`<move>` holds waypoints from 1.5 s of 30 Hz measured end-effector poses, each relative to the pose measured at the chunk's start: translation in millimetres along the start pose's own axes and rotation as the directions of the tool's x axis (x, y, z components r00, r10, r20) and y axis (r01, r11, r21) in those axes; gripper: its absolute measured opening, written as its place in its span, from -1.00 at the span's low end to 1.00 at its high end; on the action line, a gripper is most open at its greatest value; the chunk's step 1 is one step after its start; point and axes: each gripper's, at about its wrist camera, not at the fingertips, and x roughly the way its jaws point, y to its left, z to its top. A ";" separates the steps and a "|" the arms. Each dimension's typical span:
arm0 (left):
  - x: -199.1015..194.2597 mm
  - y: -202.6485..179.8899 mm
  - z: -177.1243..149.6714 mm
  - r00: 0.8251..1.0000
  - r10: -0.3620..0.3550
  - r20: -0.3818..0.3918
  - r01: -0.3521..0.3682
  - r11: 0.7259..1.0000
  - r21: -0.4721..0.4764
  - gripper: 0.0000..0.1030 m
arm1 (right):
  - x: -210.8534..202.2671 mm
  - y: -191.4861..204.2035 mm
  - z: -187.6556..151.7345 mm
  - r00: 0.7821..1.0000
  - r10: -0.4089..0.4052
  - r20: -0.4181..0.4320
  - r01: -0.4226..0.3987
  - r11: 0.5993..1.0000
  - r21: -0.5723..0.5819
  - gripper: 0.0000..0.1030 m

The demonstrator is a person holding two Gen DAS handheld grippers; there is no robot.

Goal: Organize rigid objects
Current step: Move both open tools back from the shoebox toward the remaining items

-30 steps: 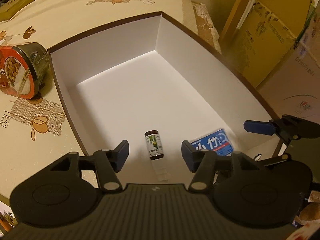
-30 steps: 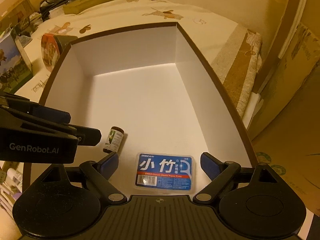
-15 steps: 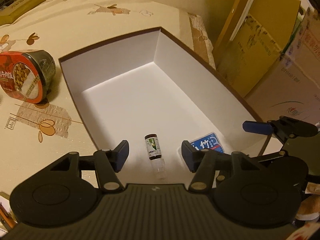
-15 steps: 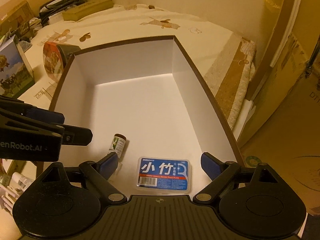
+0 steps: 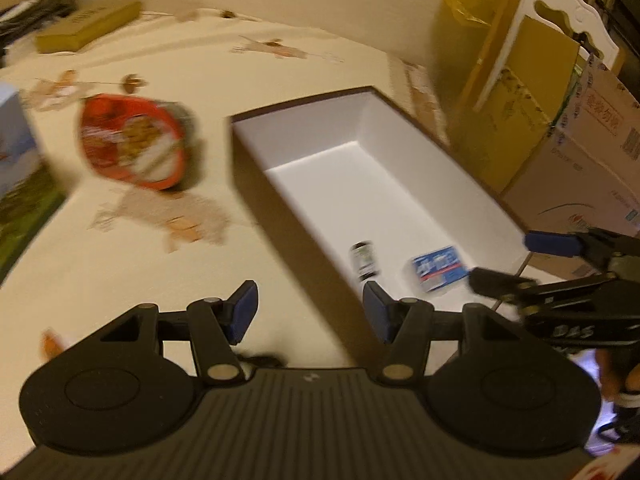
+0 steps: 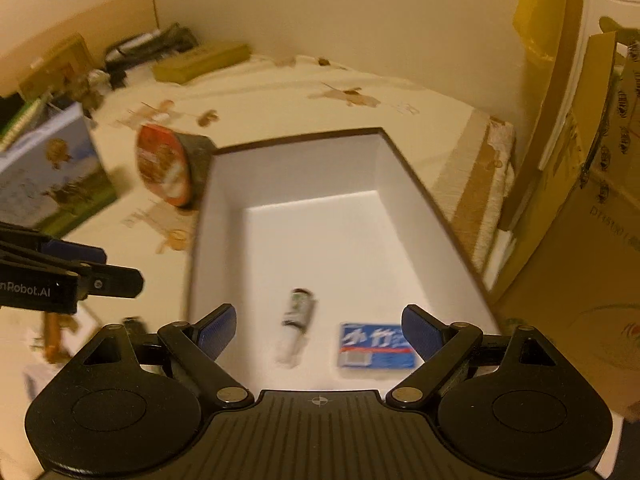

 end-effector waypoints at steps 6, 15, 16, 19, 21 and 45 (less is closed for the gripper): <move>-46.8 48.1 -49.4 0.995 0.094 -0.011 -0.095 0.994 -0.047 0.04 | -27.2 40.5 -25.4 0.998 0.067 0.011 -0.068 0.997 0.030 0.69; -105.9 95.2 -112.2 0.980 0.199 -0.021 -0.199 0.966 -0.162 0.04 | -47.7 101.1 -54.4 0.986 0.167 -0.015 -0.167 0.986 0.009 0.69; -111.2 98.0 -119.4 0.978 0.210 -0.022 -0.210 0.963 -0.170 0.04 | -48.4 107.1 -56.9 0.984 0.175 -0.019 -0.175 0.985 0.002 0.69; -120.7 104.3 -135.4 0.974 0.225 -0.036 -0.227 0.956 -0.188 0.04 | -49.9 123.2 -65.4 0.981 0.193 -0.032 -0.194 0.981 -0.021 0.69; -122.6 105.9 -144.3 0.971 0.232 -0.052 -0.238 0.951 -0.199 0.04 | -50.1 132.6 -70.0 0.978 0.206 -0.033 -0.208 0.977 -0.037 0.68; -56.5 97.0 -189.7 0.965 0.203 -0.163 -0.231 0.957 -0.173 0.04 | 2.0 140.7 -110.4 0.973 0.163 -0.162 -0.172 0.984 -0.048 0.68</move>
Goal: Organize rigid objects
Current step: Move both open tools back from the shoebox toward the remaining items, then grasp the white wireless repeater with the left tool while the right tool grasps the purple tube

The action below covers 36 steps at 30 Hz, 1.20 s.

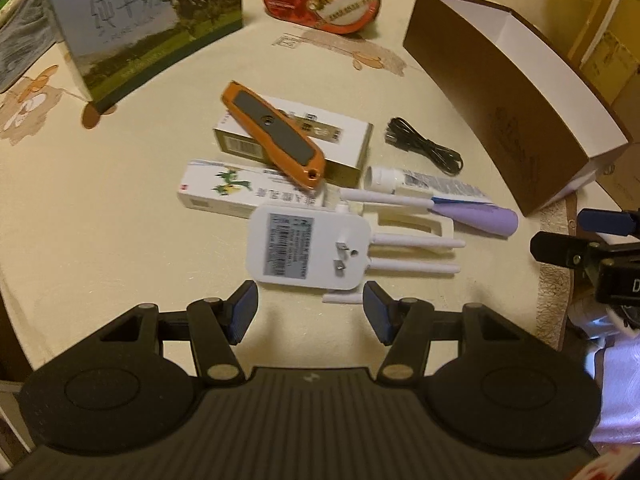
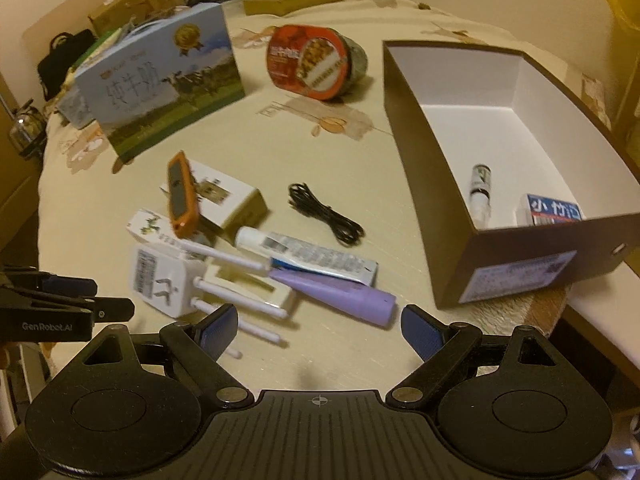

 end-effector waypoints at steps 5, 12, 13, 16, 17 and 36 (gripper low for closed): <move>13.6 -10.1 0.7 1.000 0.016 0.007 -0.016 1.000 0.027 0.04 | 5.8 -9.7 -4.5 1.000 -0.013 -0.018 0.013 1.000 0.028 0.68; 34.1 -22.0 3.6 0.999 0.053 0.002 -0.053 0.998 0.036 0.04 | 12.4 -21.6 -7.9 0.999 -0.025 -0.031 0.027 0.997 0.067 0.68; 37.5 -24.6 3.3 0.998 0.068 -0.001 -0.068 0.997 0.043 0.04 | 13.0 -23.5 -8.1 0.999 -0.025 -0.032 0.027 0.997 0.074 0.68; 46.8 -29.9 1.6 0.994 0.110 0.000 -0.110 0.992 0.063 0.04 | 15.5 -27.7 -8.7 0.999 -0.025 -0.035 0.028 0.996 0.088 0.68; 48.7 -30.9 0.7 0.992 0.122 0.004 -0.122 0.990 0.068 0.04 | 16.2 -28.6 -8.9 0.999 -0.026 -0.037 0.030 0.996 0.089 0.68; 34.8 84.0 -19.9 0.941 0.333 -0.055 -0.337 0.938 -0.079 0.04 | 45.0 -27.2 -9.9 0.998 -0.028 -0.060 0.028 1.000 0.000 0.68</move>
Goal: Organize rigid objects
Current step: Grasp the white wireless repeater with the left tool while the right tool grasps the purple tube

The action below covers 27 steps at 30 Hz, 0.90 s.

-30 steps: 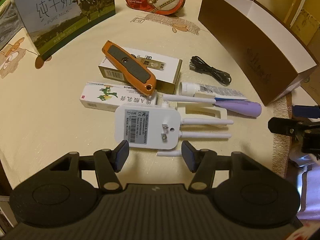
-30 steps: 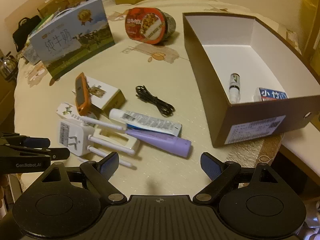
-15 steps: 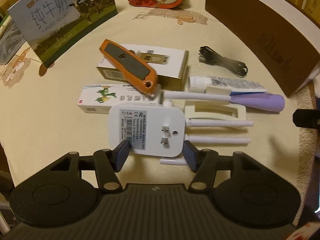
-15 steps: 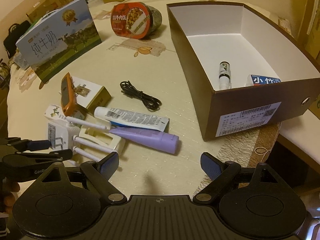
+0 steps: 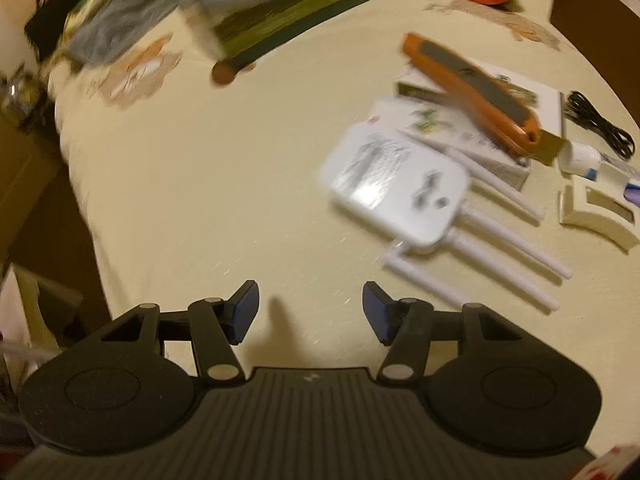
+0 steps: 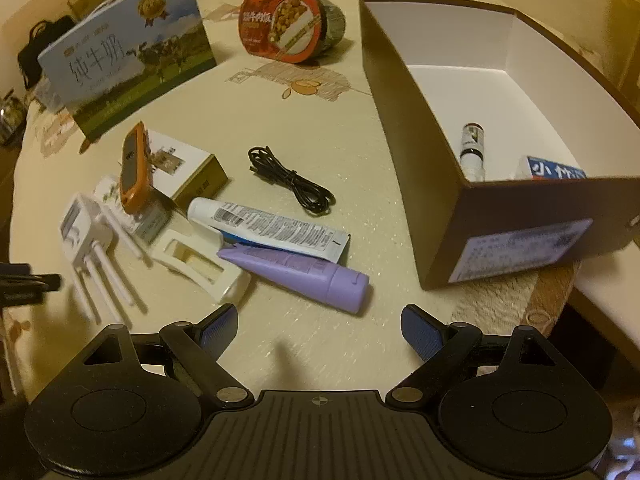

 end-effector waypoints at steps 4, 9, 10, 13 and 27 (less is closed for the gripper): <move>-15.4 0.2 2.7 0.989 -0.147 -0.012 0.146 0.987 -0.061 0.09 | 10.1 -5.0 5.3 1.000 -0.020 -0.004 0.020 1.000 -0.023 0.67; -9.8 -43.2 12.3 0.983 -0.178 -0.038 0.176 0.983 -0.053 0.18 | 10.7 -12.1 10.5 1.000 -0.029 0.004 0.029 1.000 -0.001 0.66; -4.6 -49.5 15.0 0.984 -0.171 -0.058 0.167 0.984 -0.065 0.18 | 9.7 -12.9 10.5 1.000 -0.029 0.006 0.029 1.000 0.004 0.66; 8.3 -58.5 20.3 0.989 -0.117 -0.086 0.109 0.990 -0.091 0.18 | 8.4 -15.4 8.5 0.999 -0.032 0.003 0.032 0.999 0.017 0.66; 2.4 -42.9 28.2 0.976 -0.199 -0.093 0.174 0.959 -0.221 0.25 | 11.4 -19.7 5.8 1.000 -0.030 -0.006 0.030 0.998 0.047 0.66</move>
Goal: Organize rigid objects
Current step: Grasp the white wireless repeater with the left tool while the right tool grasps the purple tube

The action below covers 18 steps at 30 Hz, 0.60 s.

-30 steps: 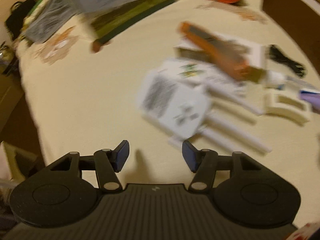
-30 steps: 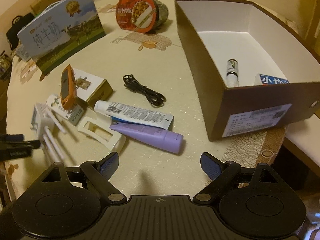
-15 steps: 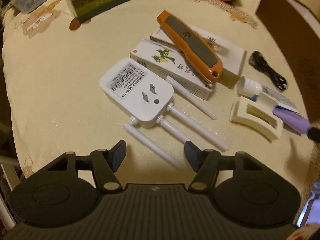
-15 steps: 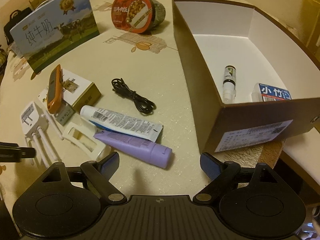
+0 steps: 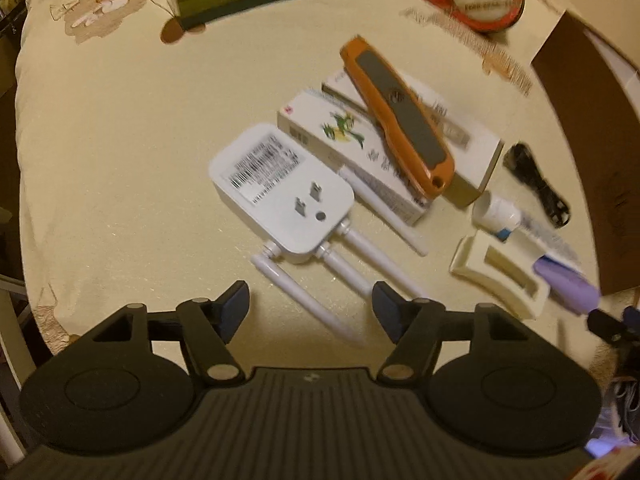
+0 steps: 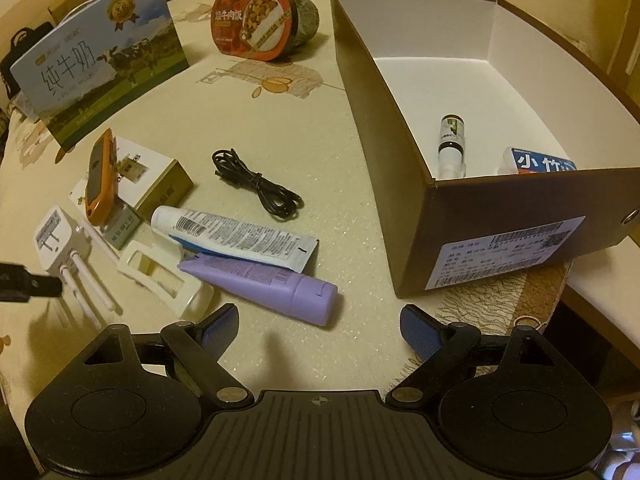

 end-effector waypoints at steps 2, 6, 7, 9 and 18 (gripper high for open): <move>8.1 -3.9 0.1 1.000 -0.004 -0.014 0.003 1.000 -0.013 0.25 | -1.1 0.3 0.8 1.000 0.003 0.005 -0.003 1.000 -0.001 0.66; 10.0 -2.3 2.2 1.000 0.016 0.013 -0.016 1.000 -0.004 0.27 | -1.5 -0.8 0.8 1.000 0.007 0.007 -0.007 1.000 -0.010 0.66; 11.1 -0.4 3.5 0.999 0.029 0.016 -0.029 1.000 0.000 0.29 | -0.7 -0.9 0.6 1.000 0.009 0.007 -0.009 1.000 -0.014 0.66; 12.0 5.7 5.2 0.998 0.058 0.011 -0.058 0.998 0.003 0.29 | 1.3 0.2 0.2 1.000 0.014 0.003 -0.014 1.000 -0.027 0.66; 10.3 46.2 -3.3 0.980 0.194 0.037 -0.196 0.978 0.077 0.27 | 12.1 21.0 1.9 0.999 0.028 0.021 -0.023 0.979 -0.205 0.62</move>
